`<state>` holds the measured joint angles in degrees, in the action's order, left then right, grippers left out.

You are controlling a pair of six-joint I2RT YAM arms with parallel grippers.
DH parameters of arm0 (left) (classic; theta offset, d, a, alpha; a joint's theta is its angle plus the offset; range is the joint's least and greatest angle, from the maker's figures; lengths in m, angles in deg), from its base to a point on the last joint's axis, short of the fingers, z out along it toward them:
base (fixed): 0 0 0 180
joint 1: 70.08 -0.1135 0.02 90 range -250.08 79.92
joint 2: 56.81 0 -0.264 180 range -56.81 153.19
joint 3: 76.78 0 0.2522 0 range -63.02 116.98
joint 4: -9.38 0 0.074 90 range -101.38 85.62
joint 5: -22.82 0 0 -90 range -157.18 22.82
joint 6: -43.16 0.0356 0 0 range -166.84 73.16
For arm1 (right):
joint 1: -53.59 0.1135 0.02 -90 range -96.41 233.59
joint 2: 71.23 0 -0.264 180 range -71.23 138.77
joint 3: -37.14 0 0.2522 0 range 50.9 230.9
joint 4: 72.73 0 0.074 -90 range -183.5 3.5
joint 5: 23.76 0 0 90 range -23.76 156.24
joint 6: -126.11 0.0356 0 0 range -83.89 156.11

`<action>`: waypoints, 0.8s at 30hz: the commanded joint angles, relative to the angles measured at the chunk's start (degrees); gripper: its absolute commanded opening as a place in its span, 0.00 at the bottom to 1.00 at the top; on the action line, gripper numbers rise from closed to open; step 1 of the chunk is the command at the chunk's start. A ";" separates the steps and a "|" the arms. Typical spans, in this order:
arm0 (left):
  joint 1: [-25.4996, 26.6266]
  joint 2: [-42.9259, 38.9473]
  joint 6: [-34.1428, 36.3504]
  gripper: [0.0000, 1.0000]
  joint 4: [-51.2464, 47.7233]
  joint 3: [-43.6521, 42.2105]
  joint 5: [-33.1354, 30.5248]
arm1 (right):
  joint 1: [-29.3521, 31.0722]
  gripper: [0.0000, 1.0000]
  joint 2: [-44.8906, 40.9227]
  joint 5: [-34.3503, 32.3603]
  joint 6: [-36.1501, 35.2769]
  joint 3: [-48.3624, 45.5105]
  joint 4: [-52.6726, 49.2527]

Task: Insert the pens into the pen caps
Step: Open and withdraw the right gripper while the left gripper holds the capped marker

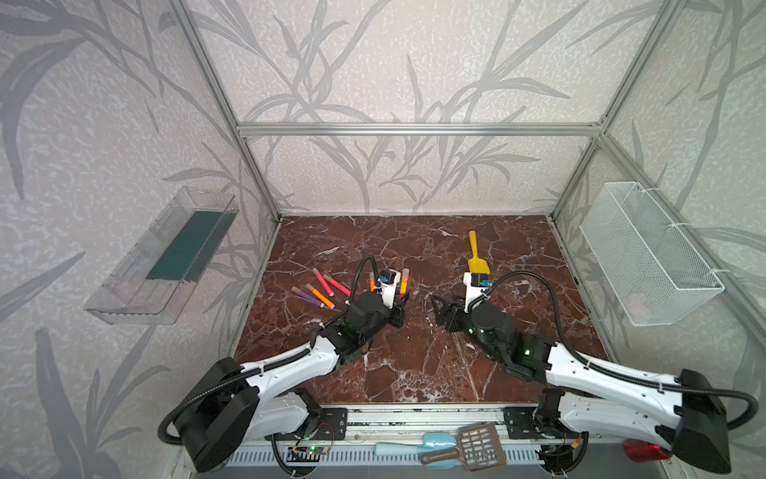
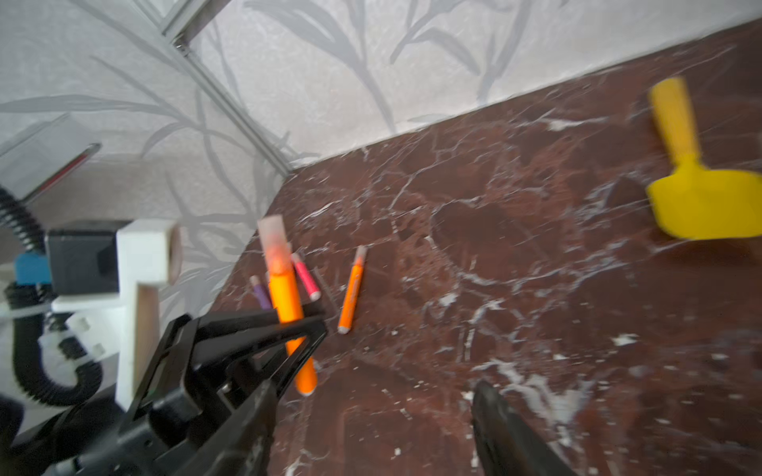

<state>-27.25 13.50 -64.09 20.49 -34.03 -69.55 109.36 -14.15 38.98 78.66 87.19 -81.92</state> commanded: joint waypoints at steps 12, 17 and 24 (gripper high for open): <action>0.19 16.80 -14.79 0.00 -15.82 8.20 -11.49 | -14.68 0.99 -6.29 -18.87 -12.35 1.02 -13.93; 0.08 16.61 -17.33 0.00 -19.68 8.45 -13.76 | -17.95 0.99 -4.68 -25.11 -30.47 -4.16 0.38; 0.00 13.45 -19.36 0.11 -25.00 6.69 -16.88 | -26.83 0.99 4.40 -19.02 -35.96 -4.38 3.42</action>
<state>-27.07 29.32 -81.08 -1.41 -26.55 -83.47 84.27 -13.43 20.60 48.58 82.65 -82.83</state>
